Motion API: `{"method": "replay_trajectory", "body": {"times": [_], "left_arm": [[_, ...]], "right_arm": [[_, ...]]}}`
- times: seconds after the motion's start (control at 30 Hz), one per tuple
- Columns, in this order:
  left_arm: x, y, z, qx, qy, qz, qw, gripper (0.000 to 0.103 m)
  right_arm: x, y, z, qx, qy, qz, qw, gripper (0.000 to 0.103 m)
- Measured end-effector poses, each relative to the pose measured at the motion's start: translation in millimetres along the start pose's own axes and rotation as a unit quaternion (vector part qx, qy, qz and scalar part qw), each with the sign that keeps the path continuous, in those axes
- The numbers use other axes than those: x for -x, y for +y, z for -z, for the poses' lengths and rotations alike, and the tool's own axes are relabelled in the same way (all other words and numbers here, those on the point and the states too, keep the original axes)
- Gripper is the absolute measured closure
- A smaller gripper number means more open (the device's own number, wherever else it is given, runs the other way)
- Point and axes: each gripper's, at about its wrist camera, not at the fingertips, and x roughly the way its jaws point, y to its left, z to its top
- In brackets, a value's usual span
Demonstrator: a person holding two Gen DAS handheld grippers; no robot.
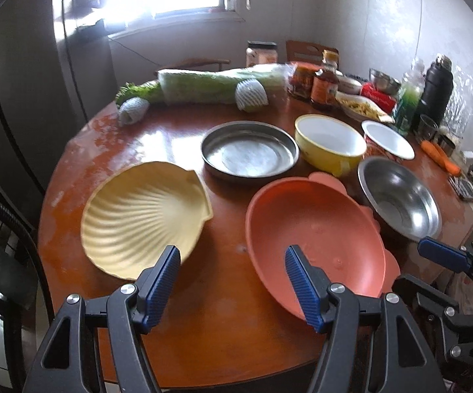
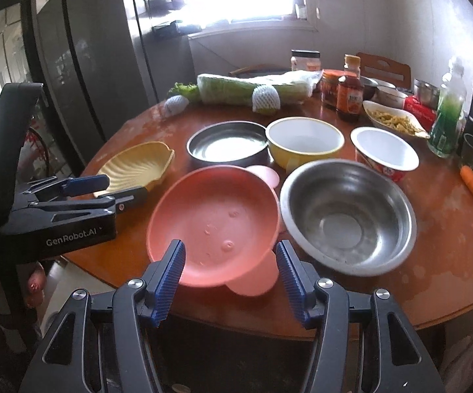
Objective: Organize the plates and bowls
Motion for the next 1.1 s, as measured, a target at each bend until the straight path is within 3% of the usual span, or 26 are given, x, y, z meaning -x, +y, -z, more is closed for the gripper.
{"method": "replay_trajectory", "body": {"times": [0.5, 0.7, 0.87, 0.93, 1.1], "left_arm": [[-28, -20, 3, -0.016, 0.024, 0.012, 0.9995, 0.037], [-39, -26, 3, -0.024, 0.032, 0.016, 0.9991, 0.038], [-46, -28, 4, -0.026, 0.038, 0.024, 0.9986, 0.050], [-49, -29, 5, -0.029, 0.041, 0.027, 0.9984, 0.061], [-48, -29, 7, -0.033, 0.036, 0.017, 0.9986, 0.068]], "right_arm": [[-32, -16, 11, -0.025, 0.020, 0.001, 0.999, 0.044], [-43, -20, 11, -0.028, 0.026, 0.002, 0.999, 0.052], [-52, -20, 11, -0.024, 0.031, -0.001, 0.999, 0.059], [-54, -18, 11, -0.020, 0.032, -0.001, 0.999, 0.060], [-57, -15, 9, -0.010, 0.031, 0.006, 0.999, 0.060]]}}
